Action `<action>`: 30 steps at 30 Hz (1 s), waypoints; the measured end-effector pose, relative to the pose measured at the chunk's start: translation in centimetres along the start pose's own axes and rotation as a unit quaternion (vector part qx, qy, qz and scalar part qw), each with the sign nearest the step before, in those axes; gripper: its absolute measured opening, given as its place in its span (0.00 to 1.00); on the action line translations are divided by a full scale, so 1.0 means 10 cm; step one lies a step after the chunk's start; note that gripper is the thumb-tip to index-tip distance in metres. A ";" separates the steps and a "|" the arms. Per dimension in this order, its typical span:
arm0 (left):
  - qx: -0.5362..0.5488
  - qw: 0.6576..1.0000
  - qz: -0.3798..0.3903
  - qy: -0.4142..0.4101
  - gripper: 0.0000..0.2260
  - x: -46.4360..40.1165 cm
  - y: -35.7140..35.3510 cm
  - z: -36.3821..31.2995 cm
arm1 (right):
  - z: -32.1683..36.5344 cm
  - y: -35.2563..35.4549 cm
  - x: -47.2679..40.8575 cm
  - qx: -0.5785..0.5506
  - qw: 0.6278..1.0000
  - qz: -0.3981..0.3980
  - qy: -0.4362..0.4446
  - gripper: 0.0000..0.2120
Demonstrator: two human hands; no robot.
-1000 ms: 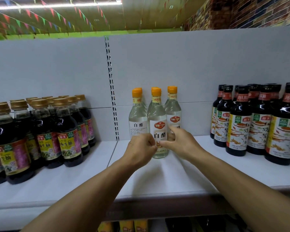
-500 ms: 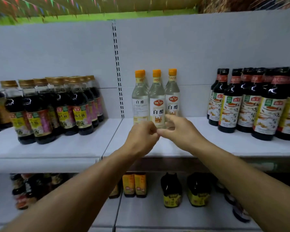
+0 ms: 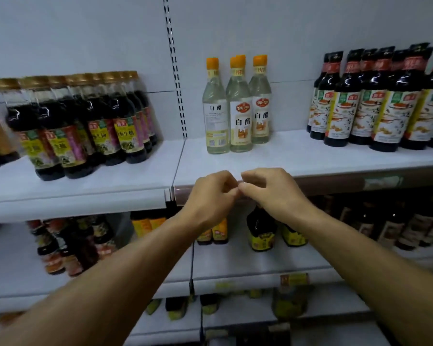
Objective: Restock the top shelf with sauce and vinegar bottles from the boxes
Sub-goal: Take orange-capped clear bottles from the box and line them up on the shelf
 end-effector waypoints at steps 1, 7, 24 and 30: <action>0.003 1.000 0.006 0.002 0.07 0.07 0.02 0.06 | 0.02 -0.06 0.08 0.003 1.000 0.000 0.001 0.19; -0.004 0.999 0.051 0.013 0.06 0.57 -0.08 0.50 | -0.09 -0.42 0.67 0.021 0.998 0.014 -0.051 0.18; 0.019 0.958 0.251 0.137 0.04 2.33 -1.47 1.81 | -1.88 -1.34 2.40 0.061 0.961 0.092 -0.254 0.15; 0.014 0.930 0.298 0.214 0.04 2.97 -2.16 2.38 | -2.78 -1.70 2.92 0.087 0.935 0.137 -0.315 0.16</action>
Point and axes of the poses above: each hand's wrist, its own x-axis away from the middle knuckle, its own y-axis out of the back of the hand, z = x × y, the point moved 4 cm from there along -x, towards the middle knuckle, and after that the axes turned 15 degrees about -z, right-handed, at the moved point
